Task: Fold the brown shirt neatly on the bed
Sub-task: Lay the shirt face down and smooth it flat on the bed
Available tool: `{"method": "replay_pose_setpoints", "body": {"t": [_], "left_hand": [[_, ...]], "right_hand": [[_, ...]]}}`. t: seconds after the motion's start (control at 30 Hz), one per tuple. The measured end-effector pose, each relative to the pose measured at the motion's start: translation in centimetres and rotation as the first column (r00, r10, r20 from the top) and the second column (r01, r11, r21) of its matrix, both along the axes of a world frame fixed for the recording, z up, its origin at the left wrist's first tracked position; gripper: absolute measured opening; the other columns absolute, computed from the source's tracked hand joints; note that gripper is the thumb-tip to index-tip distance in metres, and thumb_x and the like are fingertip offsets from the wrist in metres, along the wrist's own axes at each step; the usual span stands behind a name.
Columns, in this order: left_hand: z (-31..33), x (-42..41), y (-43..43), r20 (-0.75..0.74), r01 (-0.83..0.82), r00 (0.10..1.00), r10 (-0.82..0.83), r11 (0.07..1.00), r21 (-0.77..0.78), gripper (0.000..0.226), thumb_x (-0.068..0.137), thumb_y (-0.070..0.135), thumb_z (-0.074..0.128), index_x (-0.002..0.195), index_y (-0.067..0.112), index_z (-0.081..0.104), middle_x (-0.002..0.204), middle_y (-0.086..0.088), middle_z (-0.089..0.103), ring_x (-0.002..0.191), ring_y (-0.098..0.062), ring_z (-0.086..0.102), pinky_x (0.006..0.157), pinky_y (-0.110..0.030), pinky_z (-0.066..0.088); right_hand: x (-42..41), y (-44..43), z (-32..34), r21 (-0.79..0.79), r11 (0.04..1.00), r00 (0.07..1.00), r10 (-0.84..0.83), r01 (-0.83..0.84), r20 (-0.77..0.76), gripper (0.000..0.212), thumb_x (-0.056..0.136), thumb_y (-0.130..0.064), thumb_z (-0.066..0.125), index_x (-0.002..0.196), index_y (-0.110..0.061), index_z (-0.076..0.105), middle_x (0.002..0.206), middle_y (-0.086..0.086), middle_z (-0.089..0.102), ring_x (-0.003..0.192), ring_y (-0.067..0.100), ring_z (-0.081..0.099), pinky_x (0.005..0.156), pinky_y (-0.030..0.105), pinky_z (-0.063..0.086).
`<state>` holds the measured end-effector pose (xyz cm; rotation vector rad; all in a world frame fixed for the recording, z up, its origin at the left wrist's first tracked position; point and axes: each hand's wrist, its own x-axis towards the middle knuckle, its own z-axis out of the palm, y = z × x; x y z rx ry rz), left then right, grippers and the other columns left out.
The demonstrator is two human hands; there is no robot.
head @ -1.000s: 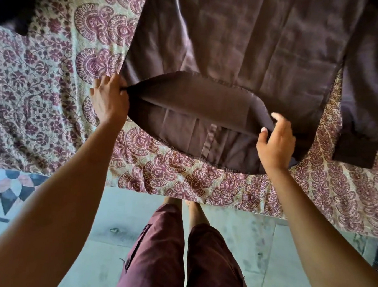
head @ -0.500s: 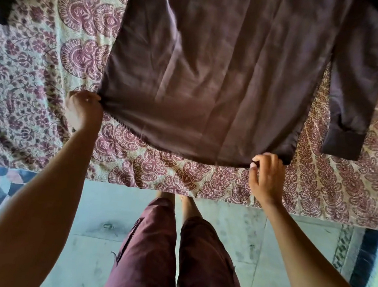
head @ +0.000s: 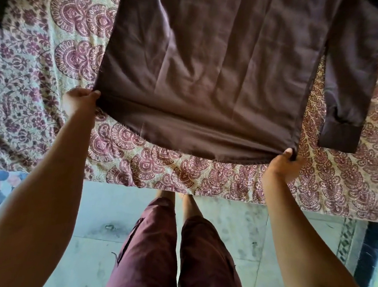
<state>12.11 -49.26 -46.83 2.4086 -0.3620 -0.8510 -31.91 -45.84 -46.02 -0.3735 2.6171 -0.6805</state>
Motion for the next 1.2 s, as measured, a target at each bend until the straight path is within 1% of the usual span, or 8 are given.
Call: {"method": "replay_pose_setpoints", "body": {"t": [0.2, 0.37, 0.47, 0.57, 0.73, 0.9, 1.1, 1.2], "left_hand": [[-0.1, -0.3, 0.2, 0.030, -0.054, 0.998, 0.055, 0.998, -0.037, 0.027, 0.074, 0.013, 0.070, 0.066, 0.025, 0.047, 0.096, -0.012, 0.065, 0.084, -0.026, 0.064, 0.074, -0.036, 0.057], [0.5, -0.3, 1.1, -0.144, -0.123, 0.984, 0.109, 0.988, -0.089, 0.035, 0.075, 0.007, 0.073, 0.077, 0.026, 0.043, 0.094, -0.009, 0.058, 0.050, -0.008, 0.052, 0.035, -0.015, 0.039], [1.4, -1.3, 2.2, 0.044, -0.100, 0.994, 0.101, 0.995, -0.029, 0.031, 0.075, 0.006, 0.072, 0.084, 0.024, 0.048, 0.099, -0.004, 0.059, 0.084, -0.018, 0.062, 0.068, -0.029, 0.056], [1.7, -4.0, 2.3, 0.429, 0.195, 0.870, -0.241, 0.969, 0.148, 0.027, 0.081, 0.008, 0.055, 0.108, 0.015, 0.053, 0.116, -0.003, 0.051, 0.107, -0.020, 0.048, 0.098, -0.031, 0.036], [-0.5, -9.8, 0.1, 0.531, 0.863, 0.292, -0.796, 0.458, 0.211, 0.042, 0.088, 0.035, 0.047, 0.127, 0.020, 0.050, 0.141, -0.009, 0.044, 0.130, -0.026, 0.038, 0.103, -0.041, 0.023], [-3.5, -14.4, -1.4, 0.479, 0.938, -0.279, -0.832, -0.129, 0.322, 0.055, 0.093, 0.049, 0.037, 0.143, 0.025, 0.035, 0.151, -0.008, 0.032, 0.138, -0.026, 0.032, 0.111, -0.047, 0.016], [-4.1, -11.1, 7.2, 0.444, 0.856, -0.511, -0.736, -0.393, 0.334, 0.062, 0.094, 0.051, 0.032, 0.147, 0.021, 0.022, 0.153, -0.007, 0.022, 0.141, -0.021, 0.023, 0.115, -0.048, 0.014], [-3.5, -9.9, 8.3, 0.469, 0.877, -0.479, -0.742, -0.379, 0.296, 0.060, 0.096, 0.051, 0.026, 0.147, 0.019, 0.021, 0.153, -0.006, 0.021, 0.145, -0.017, 0.009, 0.116, -0.045, 0.008]], "right_hand": [[0.2, 0.1, 0.3, 0.056, 0.998, 1.000, 0.027, -0.027, 0.001, 0.035, 0.097, -0.029, 0.046, 0.119, -0.002, 0.049, 0.118, 0.016, 0.061, 0.104, 0.032, 0.059, 0.070, 0.028, 0.038], [0.3, 2.5, -0.3, 0.143, 0.955, 0.955, 0.276, -0.260, -0.107, 0.051, 0.091, -0.037, 0.055, 0.128, -0.006, 0.038, 0.112, 0.015, 0.065, 0.095, 0.034, 0.063, 0.066, 0.032, 0.039], [0.7, 4.2, -0.6, 0.233, 0.927, 0.924, 0.337, -0.293, -0.180, 0.054, 0.090, -0.032, 0.056, 0.133, -0.007, 0.034, 0.119, 0.016, 0.059, 0.104, 0.034, 0.057, 0.075, 0.038, 0.041], [1.9, 4.6, -0.8, 0.277, 0.871, 0.799, 0.485, -0.405, -0.355, 0.051, 0.083, -0.026, 0.056, 0.127, -0.015, 0.033, 0.127, 0.021, 0.046, 0.115, 0.032, 0.040, 0.091, 0.042, 0.032], [6.8, 1.0, -1.8, 0.224, 0.393, 0.296, 0.882, -0.892, -0.367, 0.055, 0.091, -0.037, 0.042, 0.138, -0.009, 0.037, 0.146, 0.018, 0.034, 0.133, 0.030, 0.029, 0.108, 0.042, 0.019], [9.1, -2.1, -3.9, 0.269, -0.126, -0.194, 0.950, -0.955, -0.245, 0.061, 0.095, -0.038, 0.034, 0.145, -0.006, 0.022, 0.153, 0.015, 0.021, 0.141, 0.026, 0.016, 0.115, 0.044, 0.014], [6.1, 4.1, -3.8, 0.287, -0.264, -0.316, 0.937, -0.921, -0.152, 0.063, 0.094, -0.042, 0.032, 0.146, -0.008, 0.020, 0.154, 0.014, 0.016, 0.142, 0.025, 0.014, 0.114, 0.045, 0.017], [6.6, 4.9, -3.1, 0.235, -0.202, -0.244, 0.955, -0.951, -0.166, 0.061, 0.094, -0.039, 0.032, 0.146, -0.008, 0.022, 0.154, 0.013, 0.015, 0.142, 0.025, 0.016, 0.113, 0.045, 0.018]]}}
